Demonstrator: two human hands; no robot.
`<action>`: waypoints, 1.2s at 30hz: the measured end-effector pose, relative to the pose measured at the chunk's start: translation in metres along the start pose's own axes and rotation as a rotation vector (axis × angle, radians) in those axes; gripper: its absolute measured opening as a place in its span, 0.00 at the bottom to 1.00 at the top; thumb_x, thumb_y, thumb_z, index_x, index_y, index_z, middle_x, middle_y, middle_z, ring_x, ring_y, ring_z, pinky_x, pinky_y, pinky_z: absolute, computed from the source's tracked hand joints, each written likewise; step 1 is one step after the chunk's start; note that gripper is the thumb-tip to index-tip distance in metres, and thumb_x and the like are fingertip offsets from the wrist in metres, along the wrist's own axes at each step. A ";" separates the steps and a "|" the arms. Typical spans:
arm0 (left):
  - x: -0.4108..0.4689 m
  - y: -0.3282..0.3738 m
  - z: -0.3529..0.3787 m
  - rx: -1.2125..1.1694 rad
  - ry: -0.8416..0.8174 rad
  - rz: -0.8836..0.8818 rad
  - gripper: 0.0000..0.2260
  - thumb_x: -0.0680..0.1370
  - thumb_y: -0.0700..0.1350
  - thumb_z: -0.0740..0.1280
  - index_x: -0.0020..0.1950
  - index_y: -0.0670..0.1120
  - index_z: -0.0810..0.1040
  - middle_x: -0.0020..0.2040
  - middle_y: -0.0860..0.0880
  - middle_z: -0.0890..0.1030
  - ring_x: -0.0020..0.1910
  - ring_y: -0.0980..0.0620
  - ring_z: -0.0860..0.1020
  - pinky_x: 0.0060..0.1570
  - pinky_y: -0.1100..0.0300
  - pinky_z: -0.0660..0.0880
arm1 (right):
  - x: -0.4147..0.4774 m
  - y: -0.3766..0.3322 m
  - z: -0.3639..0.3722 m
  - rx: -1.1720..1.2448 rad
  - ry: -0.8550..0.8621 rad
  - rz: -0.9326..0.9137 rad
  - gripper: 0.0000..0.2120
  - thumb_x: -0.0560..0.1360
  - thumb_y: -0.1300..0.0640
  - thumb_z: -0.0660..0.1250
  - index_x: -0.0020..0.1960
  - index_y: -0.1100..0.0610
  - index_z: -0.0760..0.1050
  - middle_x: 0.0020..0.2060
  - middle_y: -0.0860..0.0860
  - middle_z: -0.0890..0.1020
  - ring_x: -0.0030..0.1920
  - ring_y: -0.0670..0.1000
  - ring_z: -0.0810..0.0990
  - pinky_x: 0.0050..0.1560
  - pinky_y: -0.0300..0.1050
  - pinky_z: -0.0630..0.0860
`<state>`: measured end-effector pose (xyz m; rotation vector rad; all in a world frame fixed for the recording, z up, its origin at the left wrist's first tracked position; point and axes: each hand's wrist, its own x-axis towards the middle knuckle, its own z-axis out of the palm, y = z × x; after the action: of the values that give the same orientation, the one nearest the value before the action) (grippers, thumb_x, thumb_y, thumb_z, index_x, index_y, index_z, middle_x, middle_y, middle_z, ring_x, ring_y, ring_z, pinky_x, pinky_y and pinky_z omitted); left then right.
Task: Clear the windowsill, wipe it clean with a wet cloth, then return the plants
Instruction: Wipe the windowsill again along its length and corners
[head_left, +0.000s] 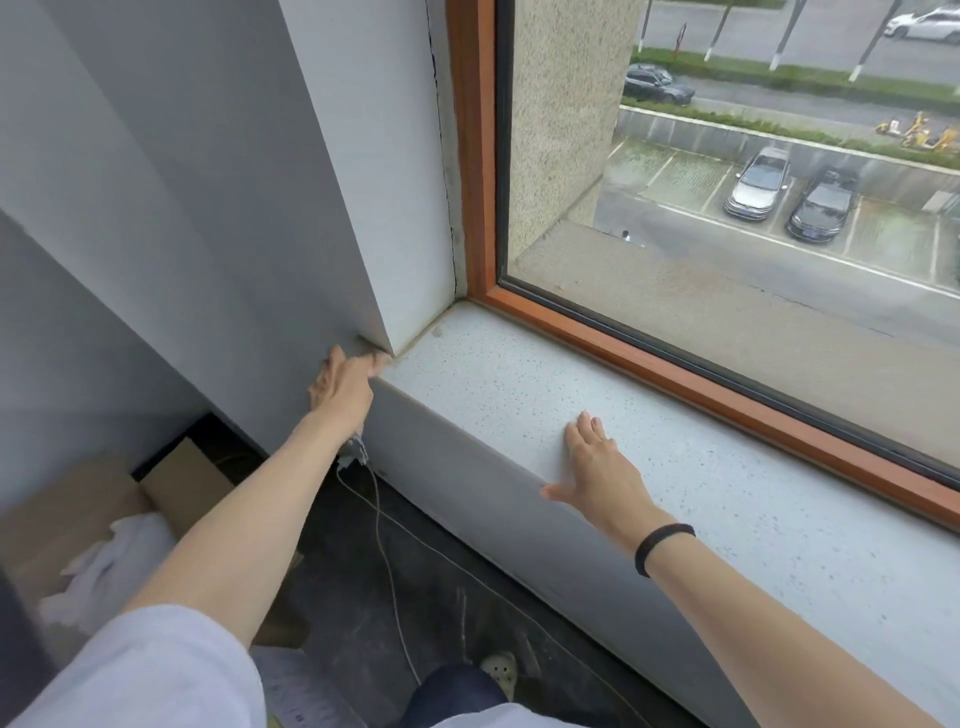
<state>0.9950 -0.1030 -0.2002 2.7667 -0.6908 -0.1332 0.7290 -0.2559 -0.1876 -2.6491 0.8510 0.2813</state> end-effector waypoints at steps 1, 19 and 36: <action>-0.009 -0.002 0.004 -0.034 -0.020 0.001 0.08 0.81 0.41 0.56 0.55 0.50 0.71 0.58 0.46 0.73 0.53 0.42 0.72 0.53 0.48 0.70 | -0.001 -0.001 0.000 -0.006 -0.004 0.005 0.39 0.72 0.44 0.69 0.72 0.63 0.58 0.74 0.59 0.57 0.75 0.58 0.54 0.73 0.51 0.60; 0.012 -0.020 -0.007 -0.107 -0.042 -0.111 0.21 0.78 0.34 0.55 0.66 0.50 0.73 0.58 0.42 0.68 0.59 0.38 0.71 0.56 0.49 0.68 | 0.054 -0.112 0.013 -0.088 0.062 -0.267 0.25 0.76 0.70 0.58 0.72 0.64 0.58 0.72 0.59 0.61 0.71 0.57 0.61 0.68 0.47 0.65; 0.027 -0.065 -0.011 -0.140 -0.153 -0.012 0.27 0.78 0.33 0.55 0.68 0.62 0.71 0.63 0.47 0.71 0.63 0.42 0.69 0.64 0.45 0.67 | 0.074 -0.118 0.009 -0.057 0.053 -0.288 0.28 0.75 0.73 0.57 0.73 0.63 0.57 0.75 0.57 0.55 0.75 0.54 0.56 0.69 0.46 0.64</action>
<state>1.0500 -0.0581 -0.2099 2.6465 -0.6753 -0.3844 0.8572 -0.2017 -0.1864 -2.7966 0.4714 0.1645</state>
